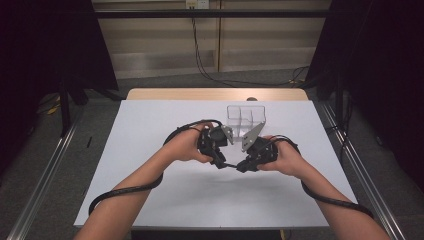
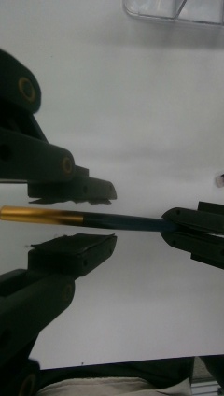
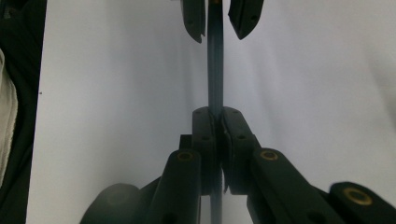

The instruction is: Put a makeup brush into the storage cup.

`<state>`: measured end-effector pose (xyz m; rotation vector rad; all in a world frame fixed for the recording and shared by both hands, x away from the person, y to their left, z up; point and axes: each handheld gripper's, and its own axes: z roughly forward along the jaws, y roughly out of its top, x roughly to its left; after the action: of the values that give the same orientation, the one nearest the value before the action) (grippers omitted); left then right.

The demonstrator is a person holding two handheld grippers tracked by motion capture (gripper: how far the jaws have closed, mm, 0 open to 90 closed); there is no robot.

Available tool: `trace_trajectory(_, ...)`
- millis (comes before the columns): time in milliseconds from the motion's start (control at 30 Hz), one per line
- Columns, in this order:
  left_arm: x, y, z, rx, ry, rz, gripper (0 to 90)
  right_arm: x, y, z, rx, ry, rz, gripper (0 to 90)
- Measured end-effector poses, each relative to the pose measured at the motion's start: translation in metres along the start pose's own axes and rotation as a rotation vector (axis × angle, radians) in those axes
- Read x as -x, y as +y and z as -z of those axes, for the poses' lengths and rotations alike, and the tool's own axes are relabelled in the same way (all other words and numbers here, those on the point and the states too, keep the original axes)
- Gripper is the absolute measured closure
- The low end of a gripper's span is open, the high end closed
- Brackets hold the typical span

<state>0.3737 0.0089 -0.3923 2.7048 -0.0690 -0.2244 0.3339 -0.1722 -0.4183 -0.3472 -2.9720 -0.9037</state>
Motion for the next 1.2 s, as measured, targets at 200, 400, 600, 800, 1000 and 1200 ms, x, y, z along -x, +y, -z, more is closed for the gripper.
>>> trace_trajectory(200, -0.001, -0.005, 0.004, 0.063, 0.010, 0.013, 61.0, -0.001, -0.002, 0.000, -0.005, -0.001, -0.007, 85.1)
trace_trajectory(400, -0.004, -0.013, 0.007, 0.174, 0.024, 0.055, 39.8, 0.000, -0.007, 0.000, 0.007, -0.012, -0.019, 85.1)
trace_trajectory(600, -0.009, -0.023, 0.012, 0.280, 0.051, 0.072, 20.3, 0.000, -0.010, 0.001, 0.022, -0.016, -0.038, 85.1)
trace_trajectory(800, -0.010, -0.034, 0.014, 0.389, 0.076, 0.100, 11.6, 0.000, -0.012, 0.001, 0.046, -0.021, -0.045, 85.1)
trace_trajectory(1000, -0.012, -0.044, 0.016, 0.462, 0.087, 0.121, 9.8, 0.001, -0.013, 0.000, 0.070, -0.025, -0.057, 85.1)
trace_trajectory(1200, -0.011, -0.051, 0.016, 0.535, 0.081, 0.136, 8.7, 0.001, -0.014, -0.002, 0.087, -0.029, -0.070, 85.1)
